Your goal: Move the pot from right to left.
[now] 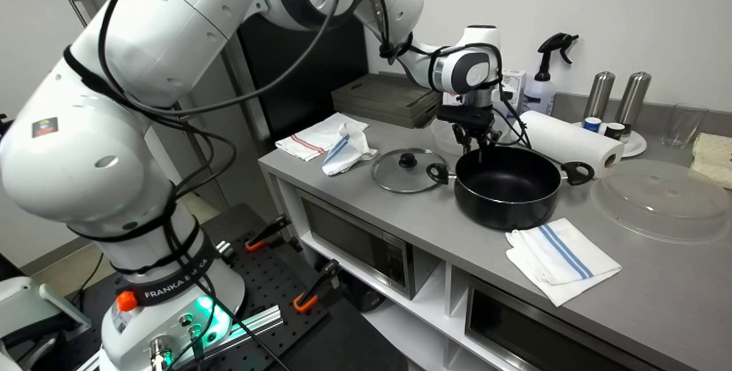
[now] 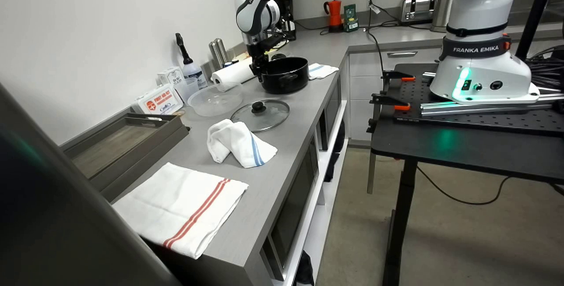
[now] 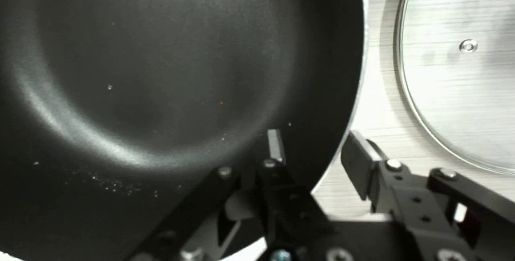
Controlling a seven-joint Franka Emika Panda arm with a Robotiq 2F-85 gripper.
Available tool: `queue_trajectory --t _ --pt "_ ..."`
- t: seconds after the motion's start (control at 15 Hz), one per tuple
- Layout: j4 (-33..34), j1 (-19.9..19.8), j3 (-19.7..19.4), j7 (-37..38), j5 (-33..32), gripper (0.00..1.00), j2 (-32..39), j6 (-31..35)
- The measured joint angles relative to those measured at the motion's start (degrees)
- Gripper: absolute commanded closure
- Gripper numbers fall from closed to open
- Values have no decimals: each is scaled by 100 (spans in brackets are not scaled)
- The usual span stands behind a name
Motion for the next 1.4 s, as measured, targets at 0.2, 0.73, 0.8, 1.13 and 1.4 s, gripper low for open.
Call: queue_trajectory --t 0.2,0.73,0.8,1.13,1.4 --pt "7 4 1 0 0 100 0 0" --pt "9 30 33 -12 -24 99 -5 -48" --pt "2 42 38 -20 -34 99 -9 -45" --pt "-211 106 87 -202 -138 99 -114 108" --pt "-782 148 112 -413 -345 99 -473 570"
